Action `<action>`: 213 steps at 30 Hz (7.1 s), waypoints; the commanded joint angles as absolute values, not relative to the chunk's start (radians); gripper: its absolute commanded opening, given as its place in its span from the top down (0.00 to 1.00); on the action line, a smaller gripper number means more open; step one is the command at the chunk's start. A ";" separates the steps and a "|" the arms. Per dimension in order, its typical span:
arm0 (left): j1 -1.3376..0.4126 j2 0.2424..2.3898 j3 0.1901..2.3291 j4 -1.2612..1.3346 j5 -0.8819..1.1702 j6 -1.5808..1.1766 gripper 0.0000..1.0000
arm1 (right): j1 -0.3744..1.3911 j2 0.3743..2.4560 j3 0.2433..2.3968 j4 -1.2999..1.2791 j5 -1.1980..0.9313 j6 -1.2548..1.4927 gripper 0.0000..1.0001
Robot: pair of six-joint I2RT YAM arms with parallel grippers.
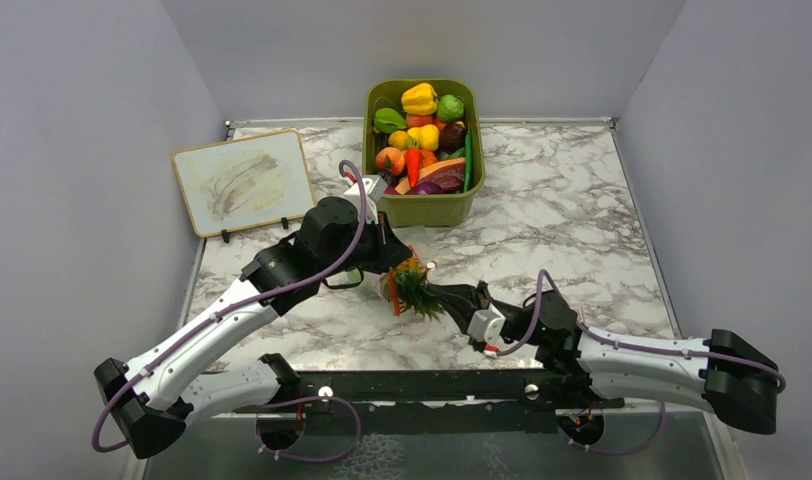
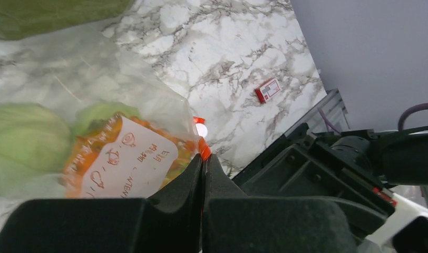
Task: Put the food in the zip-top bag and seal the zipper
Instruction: Adjust the zipper food storage bag at the center of the board.
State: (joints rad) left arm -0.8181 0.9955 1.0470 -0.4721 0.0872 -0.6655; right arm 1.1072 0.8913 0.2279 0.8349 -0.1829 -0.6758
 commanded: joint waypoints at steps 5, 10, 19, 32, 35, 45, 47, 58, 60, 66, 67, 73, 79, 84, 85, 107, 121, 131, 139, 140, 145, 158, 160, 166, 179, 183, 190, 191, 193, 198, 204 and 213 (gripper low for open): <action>-0.818 0.962 1.023 -0.282 0.308 -0.809 1.00 | 1.111 1.080 0.290 0.852 -0.232 -0.712 0.99; -0.816 0.942 0.994 -0.283 0.287 -0.745 1.00 | 1.111 1.115 0.256 0.933 -0.141 -0.602 0.99; -0.816 0.931 0.972 -0.284 0.278 -0.696 1.00 | 1.110 1.156 0.212 1.024 -0.078 -0.384 0.99; -0.816 0.915 0.970 -0.375 0.291 -0.575 1.00 | 1.110 1.123 0.254 1.102 0.137 -0.357 0.99; -0.816 0.903 1.005 -0.449 0.222 -0.505 1.00 | 1.110 1.048 0.210 1.124 0.195 -0.355 0.99; -0.816 0.916 1.051 -0.375 0.390 -0.592 1.00 | 1.110 1.074 0.362 0.724 -0.133 -0.335 0.99; -0.816 0.926 1.062 -0.374 0.417 -0.605 1.00 | 1.110 1.058 0.370 0.748 -0.066 -0.254 0.99; -0.815 0.923 1.135 -0.431 0.186 -0.601 1.00 | 1.110 0.936 0.611 0.180 0.048 0.208 0.64; -0.816 0.926 1.144 -0.436 0.148 -0.600 1.00 | 1.110 0.903 0.638 0.089 0.031 0.288 0.56; -0.815 0.927 1.156 -0.436 0.088 -0.613 1.00 | 1.110 0.842 0.709 -0.083 0.074 0.371 0.49; -0.815 0.928 1.156 -0.437 0.086 -0.610 1.00 | 1.111 0.838 0.716 -0.106 0.095 0.387 0.47; -0.815 0.931 1.152 -0.441 0.038 -0.586 1.00 | 1.110 0.768 0.745 -0.225 0.145 0.535 0.42; -0.815 0.930 1.137 -0.435 0.007 -0.585 1.00 | 1.111 0.667 0.734 -0.253 0.206 0.622 0.43; -0.815 0.930 1.128 -0.433 -0.065 -0.549 1.00 | 1.111 0.603 0.696 -0.265 0.232 0.605 0.43; -0.815 0.929 1.129 -0.432 -0.070 -0.551 1.00 | 1.110 0.594 0.677 -0.244 0.224 0.597 0.44; -0.814 0.943 1.166 -0.415 -0.059 -0.545 1.00 | 1.110 0.856 0.439 0.221 0.178 0.661 0.46; -0.814 0.874 1.142 -0.450 -0.092 -0.528 1.00 | 1.111 0.835 0.450 0.188 0.306 0.699 0.99; -0.815 0.867 1.139 -0.455 -0.090 -0.529 1.00 | 1.111 0.934 0.435 0.263 0.222 0.774 0.67; -0.815 0.854 1.121 -0.464 -0.115 -0.510 1.00 | 1.110 0.919 0.422 0.310 0.230 0.755 0.99; -0.815 0.852 1.119 -0.465 -0.119 -0.502 1.00 | 1.110 0.908 0.428 0.303 0.235 0.750 0.99; -0.815 0.850 1.115 -0.481 -0.089 -0.456 1.00 | 1.111 0.856 0.569 0.318 0.081 0.770 0.99; -0.815 0.834 1.099 -0.631 -0.126 -0.467 1.00 | 1.111 0.871 0.803 0.106 0.270 0.618 0.99; -0.814 0.813 1.104 -0.641 -0.112 -0.488 1.00 | 1.111 0.908 0.780 0.052 0.268 0.676 0.99; -0.815 0.830 1.235 -0.578 0.022 -0.538 1.00 | 1.111 0.979 0.799 0.063 0.058 0.708 0.99; -0.815 0.825 1.194 -0.641 -0.086 -0.534 1.00 | 1.108 1.016 0.859 0.033 0.071 0.664 0.99; -0.814 0.788 1.175 -0.629 -0.032 -0.598 1.00 | 1.109 0.917 0.902 -0.046 0.323 0.611 0.99; -0.814 0.867 1.287 -0.616 -0.130 -0.510 1.00 | 1.110 1.035 0.761 0.098 0.009 0.704 0.99; -0.815 0.874 1.303 -0.621 -0.121 -0.518 1.00 | 1.110 1.019 0.777 0.066 0.059 0.697 0.99; -0.815 0.846 1.277 -0.617 -0.097 -0.570 1.00 | 1.106 0.950 0.813 0.027 0.238 0.627 0.99; -0.815 0.758 1.097 -0.563 0.047 -0.696 1.00 | 1.053 0.918 0.970 -0.051 0.429 0.476 0.99; -0.815 0.869 1.212 -0.553 -0.103 -0.542 1.00 | 1.058 0.968 0.786 0.161 -0.028 0.643 0.99; -0.815 0.838 1.167 -0.471 0.083 -0.614 1.00 | 1.054 0.842 0.848 -0.055 0.312 0.580 0.99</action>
